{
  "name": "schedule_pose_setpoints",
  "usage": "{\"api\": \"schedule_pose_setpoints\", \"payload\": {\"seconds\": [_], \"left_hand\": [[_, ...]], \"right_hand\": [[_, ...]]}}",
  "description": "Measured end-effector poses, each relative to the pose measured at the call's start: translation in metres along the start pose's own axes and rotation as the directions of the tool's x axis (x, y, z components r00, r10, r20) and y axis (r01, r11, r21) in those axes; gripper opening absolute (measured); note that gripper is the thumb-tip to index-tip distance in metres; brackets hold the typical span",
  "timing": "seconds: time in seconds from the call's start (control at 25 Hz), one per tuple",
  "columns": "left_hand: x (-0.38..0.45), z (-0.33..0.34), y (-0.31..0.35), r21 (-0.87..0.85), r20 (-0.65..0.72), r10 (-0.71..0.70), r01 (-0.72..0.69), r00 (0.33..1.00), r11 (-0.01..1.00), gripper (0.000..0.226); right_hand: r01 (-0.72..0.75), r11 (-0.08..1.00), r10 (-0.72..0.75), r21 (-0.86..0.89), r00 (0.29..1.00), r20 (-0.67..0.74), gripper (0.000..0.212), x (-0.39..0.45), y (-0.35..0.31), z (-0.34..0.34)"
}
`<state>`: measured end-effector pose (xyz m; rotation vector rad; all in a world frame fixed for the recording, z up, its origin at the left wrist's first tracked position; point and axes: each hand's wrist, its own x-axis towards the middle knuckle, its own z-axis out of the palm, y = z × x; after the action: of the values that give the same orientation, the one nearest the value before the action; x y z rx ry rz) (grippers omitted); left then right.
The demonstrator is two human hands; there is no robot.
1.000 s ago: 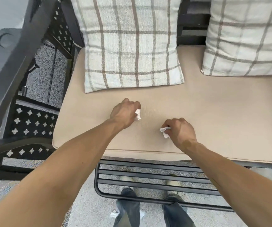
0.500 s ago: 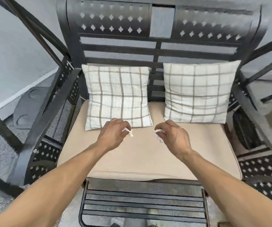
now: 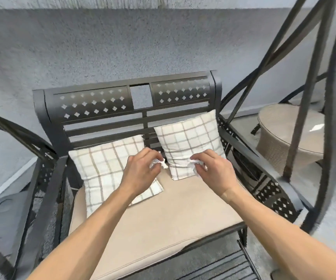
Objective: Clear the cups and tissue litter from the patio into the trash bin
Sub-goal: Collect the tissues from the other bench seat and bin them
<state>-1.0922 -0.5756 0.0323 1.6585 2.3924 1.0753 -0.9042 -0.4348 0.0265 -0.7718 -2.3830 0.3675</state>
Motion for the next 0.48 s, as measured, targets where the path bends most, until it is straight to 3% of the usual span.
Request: {"api": "schedule_pose_setpoints", "payload": {"seconds": [0.24, 0.48], "left_hand": [[0.012, 0.047, 0.079, -0.130, 0.104, 0.249, -0.234, 0.963, 0.963, 0.014], [0.005, 0.121, 0.180, -0.265, 0.209, 0.454, -0.396, 0.866, 0.879, 0.013]], "right_hand": [[-0.187, 0.955, 0.158, -0.229, 0.977, -0.141, 0.021, -0.077, 0.039, -0.085], [-0.446, 0.849, 0.368, -0.284, 0.884, -0.287, 0.020, -0.183, 0.089, -0.176]]}}
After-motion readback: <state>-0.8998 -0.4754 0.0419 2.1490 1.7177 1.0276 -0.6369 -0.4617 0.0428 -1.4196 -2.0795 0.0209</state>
